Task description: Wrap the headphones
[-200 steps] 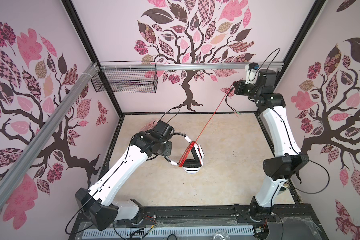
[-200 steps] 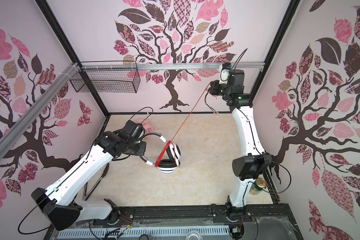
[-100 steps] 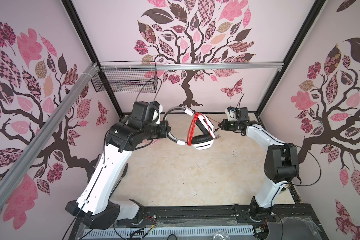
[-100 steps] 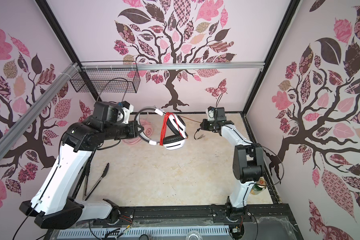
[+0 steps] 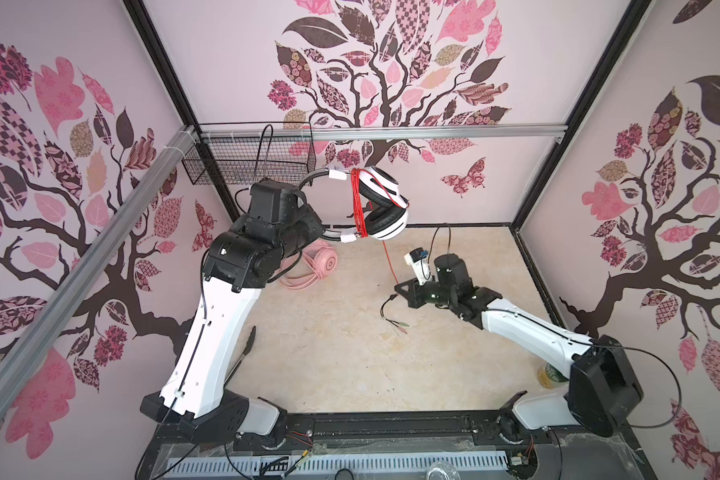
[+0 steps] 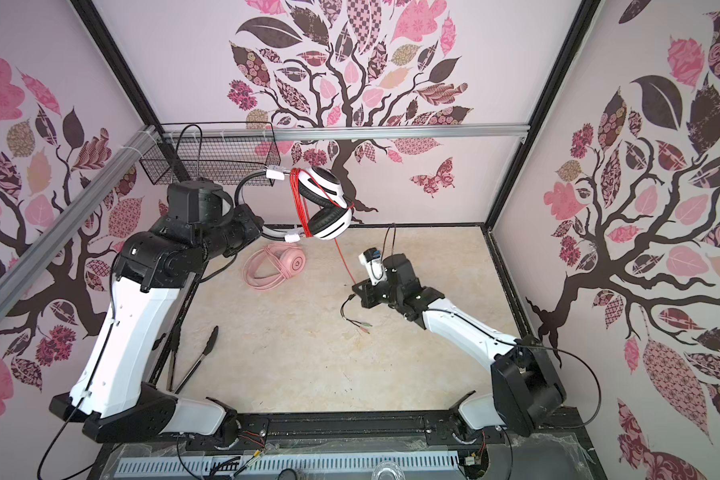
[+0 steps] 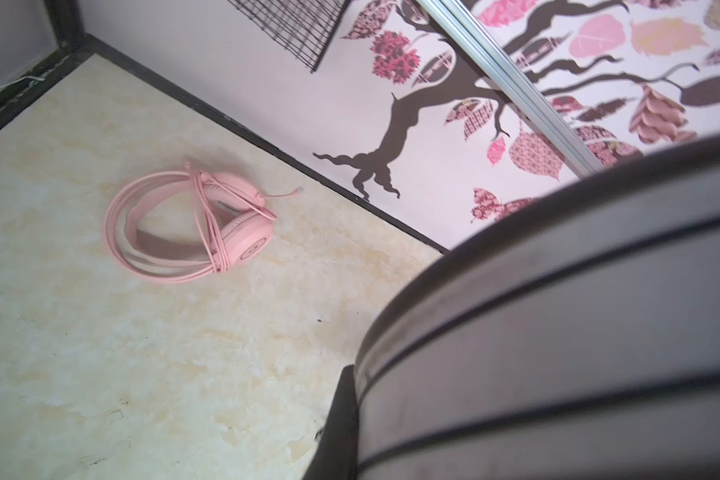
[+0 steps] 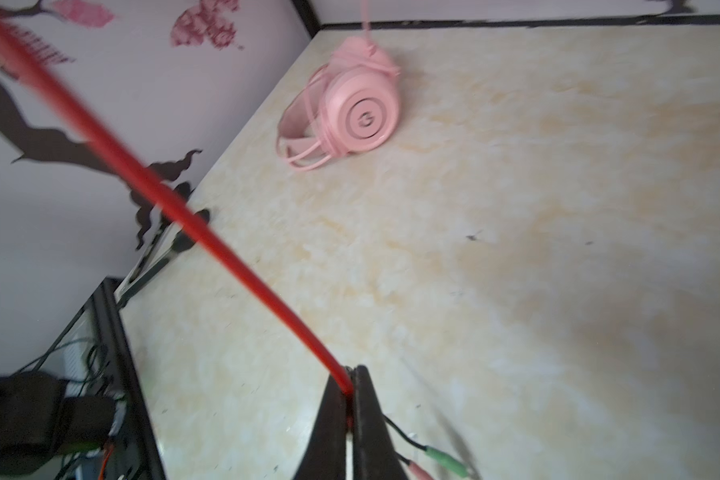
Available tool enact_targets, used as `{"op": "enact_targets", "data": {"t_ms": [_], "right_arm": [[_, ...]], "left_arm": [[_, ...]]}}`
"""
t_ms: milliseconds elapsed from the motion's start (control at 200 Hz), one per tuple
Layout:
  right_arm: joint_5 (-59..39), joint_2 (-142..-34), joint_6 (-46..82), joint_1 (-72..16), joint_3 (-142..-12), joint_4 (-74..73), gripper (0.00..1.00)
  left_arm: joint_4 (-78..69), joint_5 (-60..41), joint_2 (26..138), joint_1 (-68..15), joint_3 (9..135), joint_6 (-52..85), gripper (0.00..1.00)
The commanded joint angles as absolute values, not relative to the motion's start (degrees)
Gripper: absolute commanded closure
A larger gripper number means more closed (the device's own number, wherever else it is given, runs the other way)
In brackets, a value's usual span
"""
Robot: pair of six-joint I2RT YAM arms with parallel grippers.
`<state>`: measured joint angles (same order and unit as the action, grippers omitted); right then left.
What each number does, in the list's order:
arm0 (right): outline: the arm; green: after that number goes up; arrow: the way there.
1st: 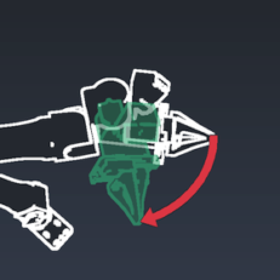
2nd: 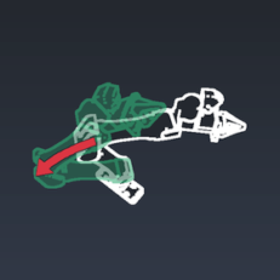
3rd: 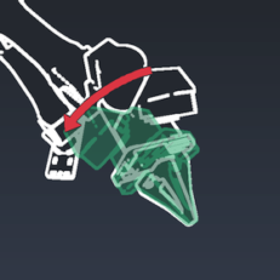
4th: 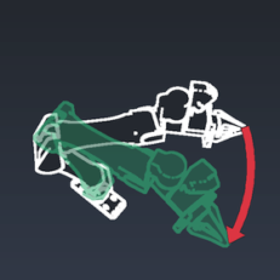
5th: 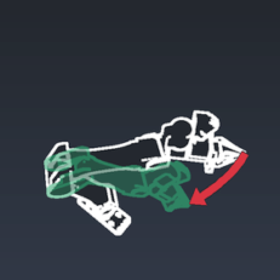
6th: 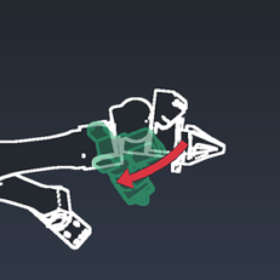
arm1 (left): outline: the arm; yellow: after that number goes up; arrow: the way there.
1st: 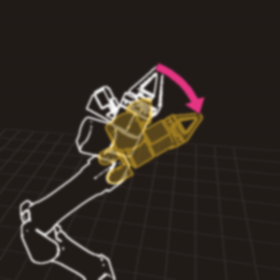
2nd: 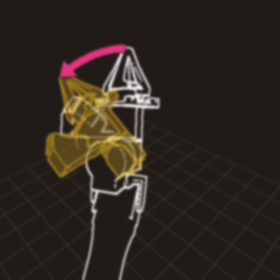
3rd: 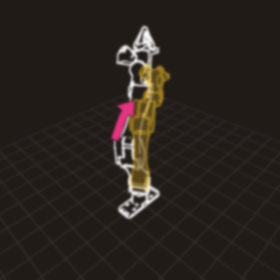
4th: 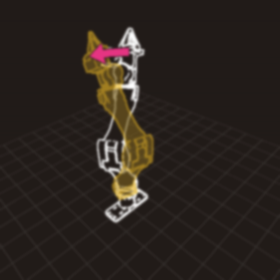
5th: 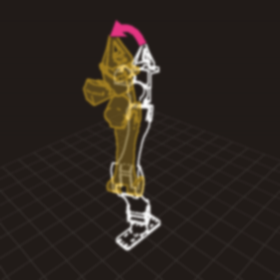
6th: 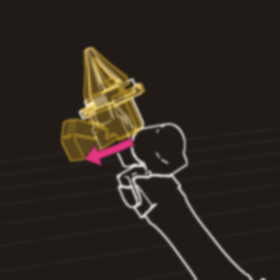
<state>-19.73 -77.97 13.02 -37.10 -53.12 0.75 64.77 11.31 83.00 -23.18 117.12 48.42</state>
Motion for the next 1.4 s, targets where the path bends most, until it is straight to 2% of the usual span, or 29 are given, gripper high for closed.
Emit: {"op": "enact_targets", "data": {"t_ms": [0, 125, 225, 335, 490, 640, 725, 825, 975, 1165, 1275, 1395], "right_arm": [[-13.65, -72.61, 11.91, -44.38, -52.82, 6.02, 1.0], [-9.16, -69.8, 11.11, -52.14, -55.17, 11.33, 1.0], [-4.94, -66.81, 10.13, -56.31, -58.45, 17.43, 1.0], [0.37, -63.98, 8.26, -58.58, -64.1, 25.96, 1.0], [10.03, -62.89, 3.81, -58.72, -73.74, 36.66, 1.0], [22.4, -63.99, -1.74, -58.71, -79.66, 39.89, 1.0], [32.06, -64.51, -6.0, -58.63, -79.51, 36.61, 1.0], [34.0, -64.89, -8.77, -55.72, -78.66, 30.95, 1.0], [28.25, -66.62, -10.43, -49.46, -77.7, 25.8, 1.0], [26.2, -68.98, -15.99, -47.84, -75.2, 21.57, 1.0], [19.22, -68.37, -15.8, -44.8, -72.07, 17.98, 1.0], [11.82, -66.72, -14.23, -43.28, -67.3, 13.12, 0.98]], "left_arm": [[55.66, 15.91, 84.09, -21.74, 119.87, 58.61, 1.0], [53.32, 15.42, 85.69, -21.62, 119.45, 58.91, 1.0], [57.47, 20.25, 88.03, -21.77, 122.19, 56.14, 1.0], [61.47, 33.77, 89.52, -24.08, 123.55, 49.29, 1.0], [66.75, 56.53, 93.93, -31.75, 125.34, 36.21, 1.0], [70.39, 64.35, 97.7, -37.05, 122.25, 25.33, 1.0], [71.65, 67.03, 98.02, -40.0, 117.44, 22.62, 1.0], [71.8, 62.31, 95.8, -41.86, 110.09, 20.48, 1.0], [66.25, 39.39, 87.12, -42.2, 99.29, 13.13, 1.0], [68.72, 20.93, 82.32, -42.35, 95.57, 12.48, 1.0], [69.69, 14.28, 80.89, -42.19, 94.62, 13.28, 1.0], [70.94, 11.74, 80.15, -42.13, 95.53, 15.08, 1.0]]}}
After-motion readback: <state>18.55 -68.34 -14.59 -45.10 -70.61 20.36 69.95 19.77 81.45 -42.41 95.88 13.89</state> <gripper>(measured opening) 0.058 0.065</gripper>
